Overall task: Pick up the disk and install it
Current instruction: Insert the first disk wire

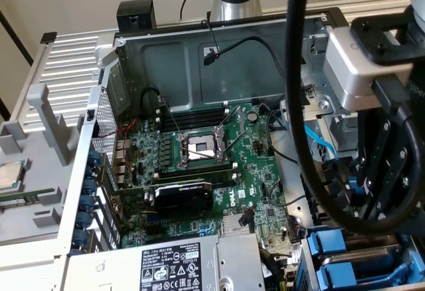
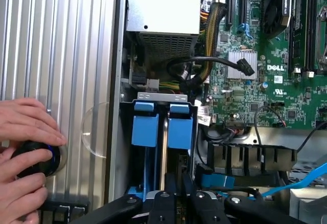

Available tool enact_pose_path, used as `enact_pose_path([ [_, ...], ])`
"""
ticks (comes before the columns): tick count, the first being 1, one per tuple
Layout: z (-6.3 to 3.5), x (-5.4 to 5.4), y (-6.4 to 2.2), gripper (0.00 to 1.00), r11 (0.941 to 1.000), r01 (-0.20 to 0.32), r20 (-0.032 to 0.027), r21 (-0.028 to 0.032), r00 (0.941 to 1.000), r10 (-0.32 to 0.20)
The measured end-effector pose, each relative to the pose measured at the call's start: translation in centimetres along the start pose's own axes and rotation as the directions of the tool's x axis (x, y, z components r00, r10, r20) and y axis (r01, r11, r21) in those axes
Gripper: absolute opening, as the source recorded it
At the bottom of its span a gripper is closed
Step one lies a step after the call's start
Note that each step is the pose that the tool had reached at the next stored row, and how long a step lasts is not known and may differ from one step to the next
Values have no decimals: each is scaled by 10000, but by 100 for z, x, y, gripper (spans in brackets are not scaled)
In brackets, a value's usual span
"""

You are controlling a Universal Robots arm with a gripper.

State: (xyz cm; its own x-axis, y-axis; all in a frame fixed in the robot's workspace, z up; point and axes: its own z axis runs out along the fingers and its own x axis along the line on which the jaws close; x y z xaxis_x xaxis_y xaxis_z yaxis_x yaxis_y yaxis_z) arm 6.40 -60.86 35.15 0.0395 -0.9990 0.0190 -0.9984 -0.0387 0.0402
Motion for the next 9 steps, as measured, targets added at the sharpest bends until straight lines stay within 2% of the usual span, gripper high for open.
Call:
enact_pose_path([
  [5,-3,-30,-63,17,10000,-22,-37,-3,10000,22],
  [9,-1,-45,-66,17,9999,-142,-40,-6,9999,142],
])
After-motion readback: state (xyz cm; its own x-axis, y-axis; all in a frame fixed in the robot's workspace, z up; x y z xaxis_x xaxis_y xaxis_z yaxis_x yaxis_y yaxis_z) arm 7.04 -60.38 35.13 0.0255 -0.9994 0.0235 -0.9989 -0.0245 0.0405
